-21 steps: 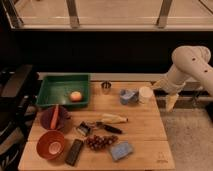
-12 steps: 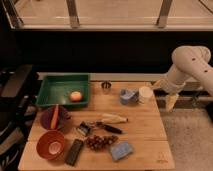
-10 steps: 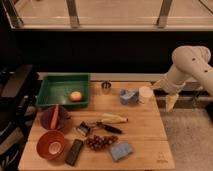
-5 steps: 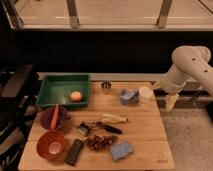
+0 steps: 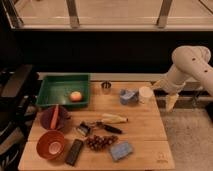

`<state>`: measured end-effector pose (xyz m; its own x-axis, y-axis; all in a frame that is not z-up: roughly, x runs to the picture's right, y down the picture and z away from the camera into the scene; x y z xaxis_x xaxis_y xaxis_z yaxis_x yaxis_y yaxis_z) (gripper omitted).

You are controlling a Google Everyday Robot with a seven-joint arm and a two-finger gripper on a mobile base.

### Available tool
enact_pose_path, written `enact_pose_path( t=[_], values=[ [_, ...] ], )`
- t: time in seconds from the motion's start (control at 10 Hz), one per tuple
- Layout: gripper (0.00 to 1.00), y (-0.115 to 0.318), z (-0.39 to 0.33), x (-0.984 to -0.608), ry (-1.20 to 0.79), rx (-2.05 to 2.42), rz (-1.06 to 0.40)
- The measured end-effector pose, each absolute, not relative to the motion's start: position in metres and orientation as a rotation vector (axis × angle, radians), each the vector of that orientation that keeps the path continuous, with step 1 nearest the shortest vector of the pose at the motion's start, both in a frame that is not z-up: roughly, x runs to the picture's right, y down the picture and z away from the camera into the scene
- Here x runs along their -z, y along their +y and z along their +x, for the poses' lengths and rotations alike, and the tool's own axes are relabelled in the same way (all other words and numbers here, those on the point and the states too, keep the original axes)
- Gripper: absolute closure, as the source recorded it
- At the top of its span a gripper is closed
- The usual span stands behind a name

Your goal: Stack cups on top of each other

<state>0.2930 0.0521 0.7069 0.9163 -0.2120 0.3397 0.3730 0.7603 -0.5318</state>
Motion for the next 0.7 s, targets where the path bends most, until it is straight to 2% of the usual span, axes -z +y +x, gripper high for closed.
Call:
enact_pose_path(
  t=[0.7],
  values=[
    [0.22, 0.0475, 0.2857, -0.7125, -0.313, 0.343, -0.594]
  ],
)
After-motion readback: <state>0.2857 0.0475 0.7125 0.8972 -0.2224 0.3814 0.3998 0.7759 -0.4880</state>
